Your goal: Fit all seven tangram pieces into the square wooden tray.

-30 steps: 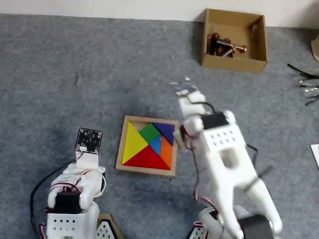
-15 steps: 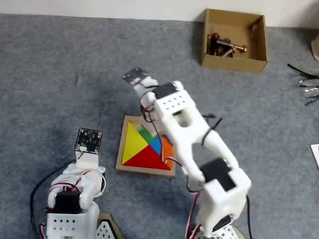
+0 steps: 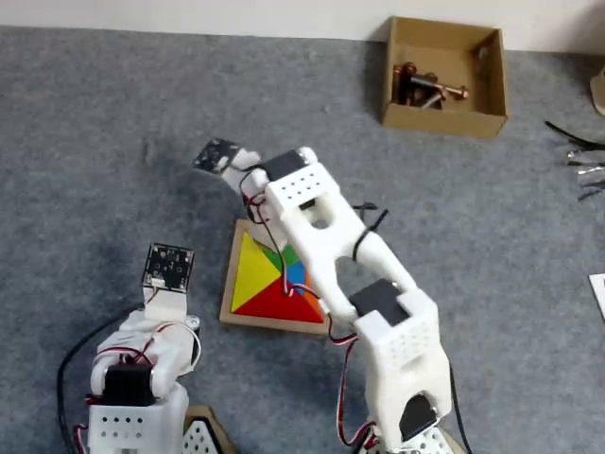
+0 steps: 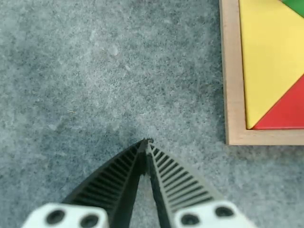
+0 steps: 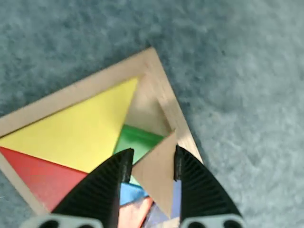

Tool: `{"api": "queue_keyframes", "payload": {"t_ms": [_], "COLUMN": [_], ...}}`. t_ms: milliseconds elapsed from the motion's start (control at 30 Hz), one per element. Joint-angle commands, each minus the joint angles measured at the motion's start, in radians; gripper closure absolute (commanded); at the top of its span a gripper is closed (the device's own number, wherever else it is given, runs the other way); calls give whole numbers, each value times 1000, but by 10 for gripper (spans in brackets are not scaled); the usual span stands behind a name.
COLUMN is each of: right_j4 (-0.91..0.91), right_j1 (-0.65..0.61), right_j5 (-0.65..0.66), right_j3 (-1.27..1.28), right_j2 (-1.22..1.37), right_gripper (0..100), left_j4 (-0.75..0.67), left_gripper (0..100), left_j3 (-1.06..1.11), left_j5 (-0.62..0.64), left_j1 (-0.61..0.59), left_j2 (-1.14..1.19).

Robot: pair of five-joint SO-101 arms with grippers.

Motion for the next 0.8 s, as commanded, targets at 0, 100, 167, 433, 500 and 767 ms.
{"api": "queue_keyframes", "payload": {"t_ms": [0,100,167,433,500,767], "right_j4": [-1,-1,-2,-38,-51,-50], "right_j1": [-41,-48,-48,-48,-48,-50], "right_j5": [51,95,106,173,173,173], "right_j3": [-87,-111,-128,-166,-166,-166], "right_j2": [-10,5,18,119,133,143], "right_gripper": [954,954,954,954,954,950], "left_j4": [5,5,5,5,5,5], "left_gripper": [995,995,995,995,995,995], "left_j3": [19,19,19,19,19,19], "left_j5": [-5,-5,-5,-5,-5,-5], "left_j1": [-8,-8,-8,-8,-8,-8], "left_j2": [-5,-5,-5,-5,-5,-5]}}
